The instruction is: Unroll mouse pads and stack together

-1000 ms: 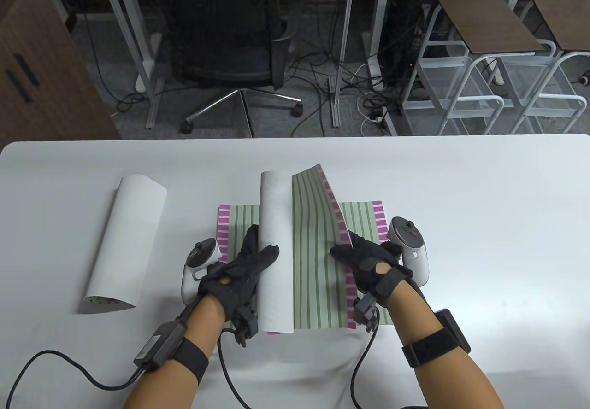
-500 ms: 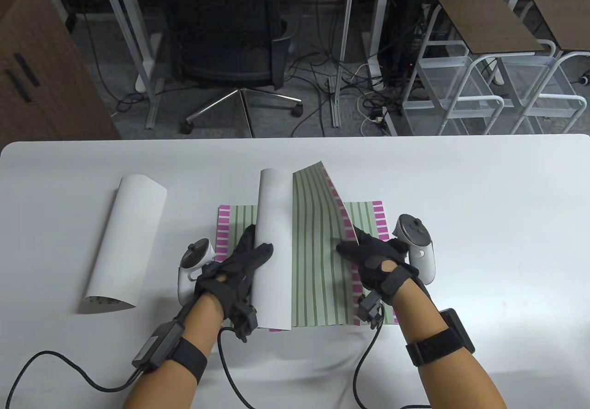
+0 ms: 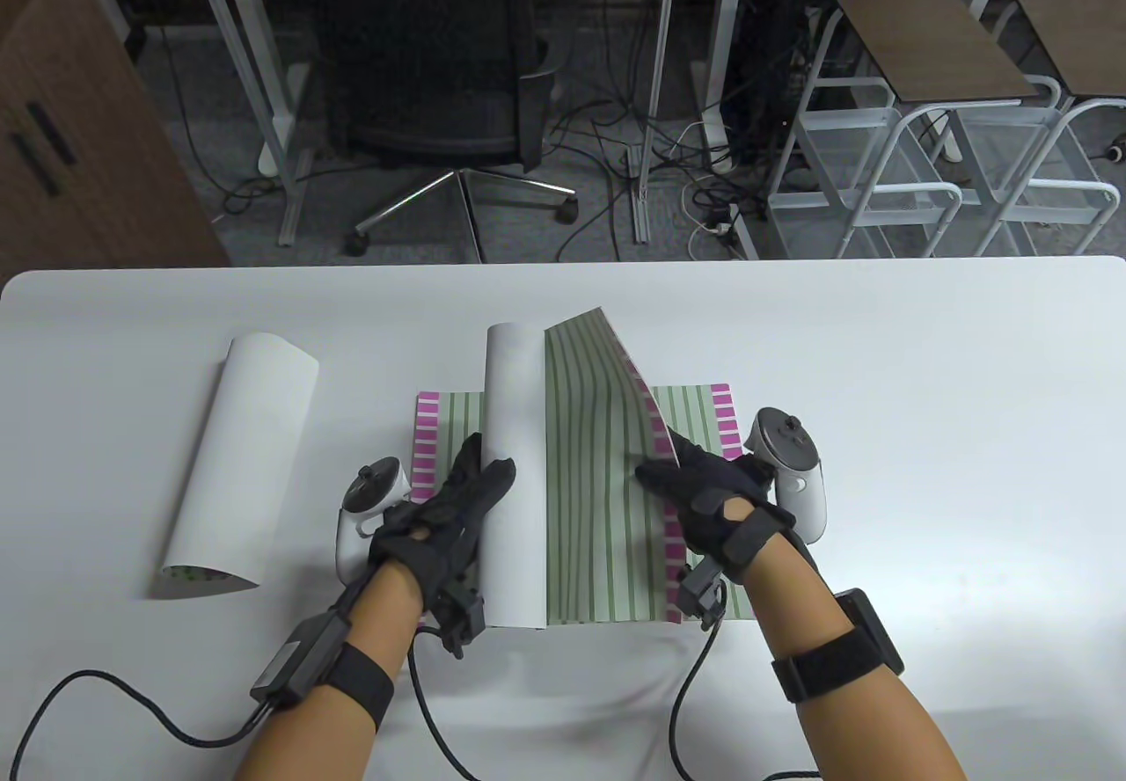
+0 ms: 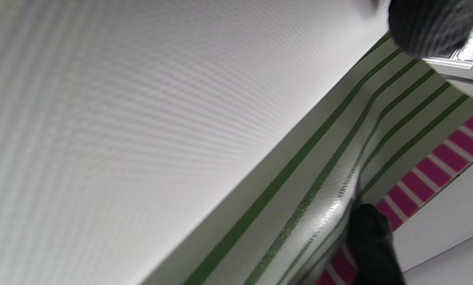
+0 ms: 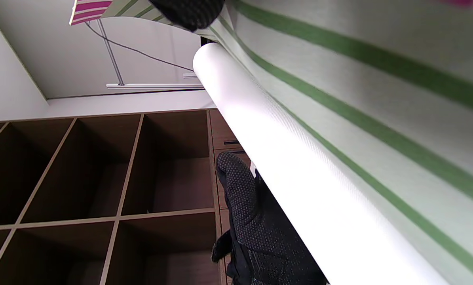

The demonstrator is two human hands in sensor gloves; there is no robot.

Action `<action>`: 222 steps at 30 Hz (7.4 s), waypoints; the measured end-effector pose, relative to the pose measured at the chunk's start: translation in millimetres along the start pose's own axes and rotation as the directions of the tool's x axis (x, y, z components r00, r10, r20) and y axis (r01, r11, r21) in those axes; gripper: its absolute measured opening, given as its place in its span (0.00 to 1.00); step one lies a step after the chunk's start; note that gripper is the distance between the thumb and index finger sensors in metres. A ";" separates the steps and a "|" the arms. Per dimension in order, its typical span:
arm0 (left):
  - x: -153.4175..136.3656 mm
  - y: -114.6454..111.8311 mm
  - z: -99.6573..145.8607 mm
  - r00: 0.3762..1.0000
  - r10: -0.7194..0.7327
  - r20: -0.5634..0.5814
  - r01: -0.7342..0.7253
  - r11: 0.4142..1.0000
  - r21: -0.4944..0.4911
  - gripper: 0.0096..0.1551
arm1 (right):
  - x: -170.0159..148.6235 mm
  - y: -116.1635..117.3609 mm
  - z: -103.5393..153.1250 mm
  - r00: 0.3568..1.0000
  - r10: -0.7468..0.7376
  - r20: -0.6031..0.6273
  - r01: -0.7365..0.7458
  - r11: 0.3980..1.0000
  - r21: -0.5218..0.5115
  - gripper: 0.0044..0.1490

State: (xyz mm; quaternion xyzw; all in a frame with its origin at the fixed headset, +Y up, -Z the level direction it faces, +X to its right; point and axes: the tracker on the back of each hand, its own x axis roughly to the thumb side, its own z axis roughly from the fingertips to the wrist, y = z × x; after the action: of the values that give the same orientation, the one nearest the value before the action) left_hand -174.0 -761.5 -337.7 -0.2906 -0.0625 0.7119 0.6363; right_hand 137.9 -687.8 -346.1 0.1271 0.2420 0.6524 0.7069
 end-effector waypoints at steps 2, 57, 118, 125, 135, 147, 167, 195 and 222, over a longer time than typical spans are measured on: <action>-0.1 0.5 0.2 1.000 0.004 -0.005 -0.004 1.000 0.013 0.66 | 1.6 0.5 0.3 1.000 0.005 0.004 -0.005 1.000 0.003 0.41; -5.3 42.9 13.4 0.993 0.112 0.038 -0.116 0.985 0.127 0.54 | 17.4 -36.8 11.2 0.991 -0.080 0.107 0.084 0.996 -0.029 0.39; 10.1 56.5 17.1 0.449 -0.747 -0.489 0.893 0.391 0.223 0.33 | -67.3 -99.1 5.1 0.576 0.609 -0.545 -0.815 0.482 -0.322 0.35; 9.9 56.1 16.6 0.445 -0.748 -0.492 0.895 0.390 0.217 0.33 | -67.5 -98.8 4.9 0.574 0.610 -0.546 -0.816 0.482 -0.319 0.35; 10.1 55.1 16.4 0.432 -0.751 -0.500 0.901 0.385 0.201 0.34 | -67.5 -98.8 5.2 0.577 0.607 -0.547 -0.813 0.489 -0.316 0.35; 44.9 46.7 34.8 0.351 -0.785 -0.510 0.924 0.201 0.326 0.39 | -49.1 -102.6 15.3 0.558 0.593 -0.581 -0.811 0.538 -0.230 0.41; 1.3 45.4 8.9 0.152 -0.896 -0.416 0.947 0.252 -0.197 0.63 | -72.5 -39.7 -7.6 0.203 0.901 -0.384 -0.898 0.328 0.294 0.59; 102.2 79.4 79.1 0.623 -0.730 -0.281 0.749 0.454 0.483 0.56 | 33.6 -47.8 58.5 0.708 0.671 0.220 -0.575 0.729 -0.372 0.64; 23.0 196.1 84.6 0.248 -0.422 -0.872 0.968 0.152 0.202 0.67 | 8.4 -50.1 46.8 0.827 0.526 0.199 -0.478 0.844 -0.243 0.69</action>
State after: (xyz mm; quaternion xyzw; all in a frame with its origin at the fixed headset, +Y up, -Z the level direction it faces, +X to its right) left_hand -386.7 -751.8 -365.7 -0.1498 0.3114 0.0852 0.9345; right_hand 205.1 -679.0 -332.5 0.2049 0.0446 0.8128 0.5435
